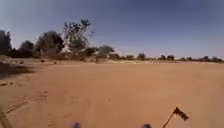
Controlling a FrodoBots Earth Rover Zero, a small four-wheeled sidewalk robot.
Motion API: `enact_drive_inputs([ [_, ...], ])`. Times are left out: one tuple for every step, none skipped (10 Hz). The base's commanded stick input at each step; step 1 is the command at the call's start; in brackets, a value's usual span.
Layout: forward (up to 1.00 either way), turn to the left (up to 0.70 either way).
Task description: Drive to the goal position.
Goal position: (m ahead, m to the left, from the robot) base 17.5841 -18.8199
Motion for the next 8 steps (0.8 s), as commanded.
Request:
enact_drive_inputs([
  [0.70, 0.00],
  [0.70, 0.00],
  [0.70, 0.00],
  [0.70, 0.00],
  [0.70, 0.00],
  [0.70, 0.00],
  [0.70, 0.00],
  [0.70, 0.00],
])
